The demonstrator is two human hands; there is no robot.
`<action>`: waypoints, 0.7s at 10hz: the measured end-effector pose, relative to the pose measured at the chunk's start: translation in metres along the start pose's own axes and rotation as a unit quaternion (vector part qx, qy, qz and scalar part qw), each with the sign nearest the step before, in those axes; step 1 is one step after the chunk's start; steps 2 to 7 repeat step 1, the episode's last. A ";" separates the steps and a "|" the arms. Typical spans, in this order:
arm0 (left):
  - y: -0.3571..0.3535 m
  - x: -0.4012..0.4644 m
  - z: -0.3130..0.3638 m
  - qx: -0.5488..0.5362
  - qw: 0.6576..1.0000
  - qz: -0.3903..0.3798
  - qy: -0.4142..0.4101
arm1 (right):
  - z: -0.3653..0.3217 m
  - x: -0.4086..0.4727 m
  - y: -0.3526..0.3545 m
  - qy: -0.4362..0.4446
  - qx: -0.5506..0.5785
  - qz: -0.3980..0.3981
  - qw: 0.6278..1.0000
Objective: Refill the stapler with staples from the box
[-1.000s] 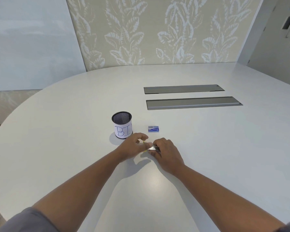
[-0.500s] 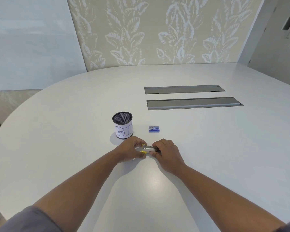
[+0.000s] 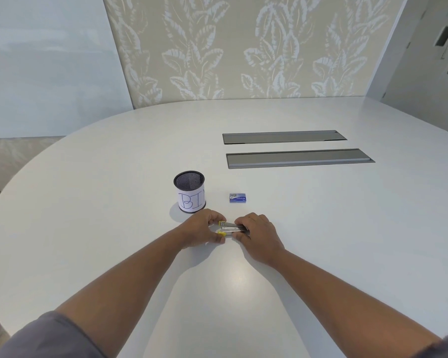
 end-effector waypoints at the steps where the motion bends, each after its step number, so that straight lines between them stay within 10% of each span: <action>1: -0.001 -0.002 0.002 0.000 1.000 -0.011 0.007 | 0.000 -0.001 0.000 0.000 0.022 0.005 1.000; 7: -0.001 -0.002 0.002 0.000 1.000 -0.011 0.007 | 0.000 -0.001 0.000 0.000 0.022 0.005 1.000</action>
Point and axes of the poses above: each hand's wrist, its own x-axis towards the middle knuckle, its own y-axis out of the back of the hand, z = x × y, the point moved 2 cm from there along x, towards the middle knuckle, and after that the axes turned 11 degrees about -z, right-handed, at the moved point
